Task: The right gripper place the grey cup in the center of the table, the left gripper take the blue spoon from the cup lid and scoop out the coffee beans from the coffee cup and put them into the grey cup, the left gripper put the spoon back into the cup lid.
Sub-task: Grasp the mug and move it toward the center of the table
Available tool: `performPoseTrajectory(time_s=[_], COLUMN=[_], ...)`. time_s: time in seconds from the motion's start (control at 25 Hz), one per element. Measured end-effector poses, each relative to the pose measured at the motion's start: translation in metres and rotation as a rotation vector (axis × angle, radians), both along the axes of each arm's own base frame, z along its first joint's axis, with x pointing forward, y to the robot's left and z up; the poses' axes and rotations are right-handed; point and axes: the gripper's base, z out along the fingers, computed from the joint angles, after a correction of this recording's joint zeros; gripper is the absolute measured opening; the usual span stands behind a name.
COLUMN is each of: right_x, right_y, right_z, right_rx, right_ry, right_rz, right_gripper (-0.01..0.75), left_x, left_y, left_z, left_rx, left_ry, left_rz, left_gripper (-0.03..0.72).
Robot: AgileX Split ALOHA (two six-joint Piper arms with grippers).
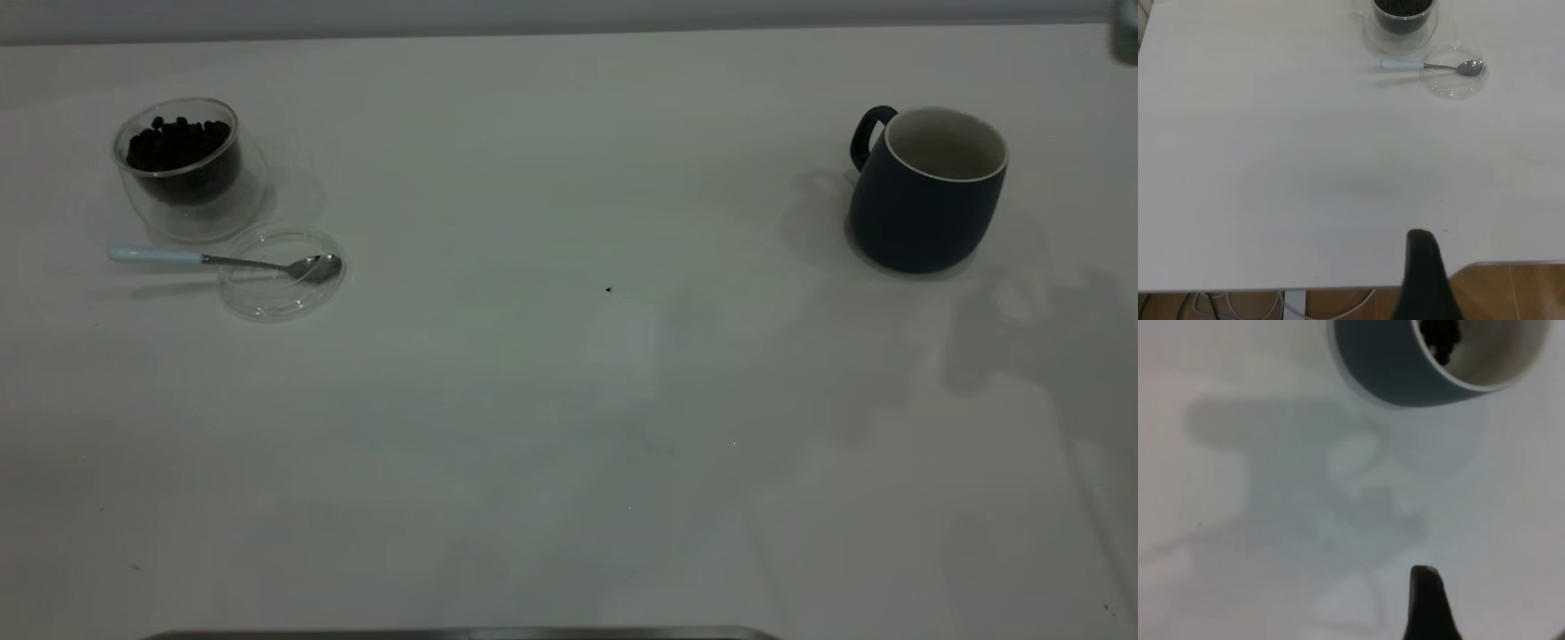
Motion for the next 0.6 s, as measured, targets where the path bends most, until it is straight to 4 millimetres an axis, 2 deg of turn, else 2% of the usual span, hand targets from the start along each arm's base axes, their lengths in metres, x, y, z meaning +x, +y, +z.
performPoseTrajectory(time_s=[0.32,0.6], right_x=[0.051,0.081], right_y=[-0.001,-0.001], right_z=[-0.043,-0.060], right_rx=[-0.062,-0.109], right_ry=[0.115,0.107], right_rz=[0.099,0.183], right_gripper=[0.459,0.459], left_x=[0.000,0.000], left_y=[0.000,0.000], left_z=[0.000,0.000], left_rx=[0.000,0.002], left_ry=[0.000,0.000], left_rz=[0.000,-0.001], left_gripper=[0.592,0.592])
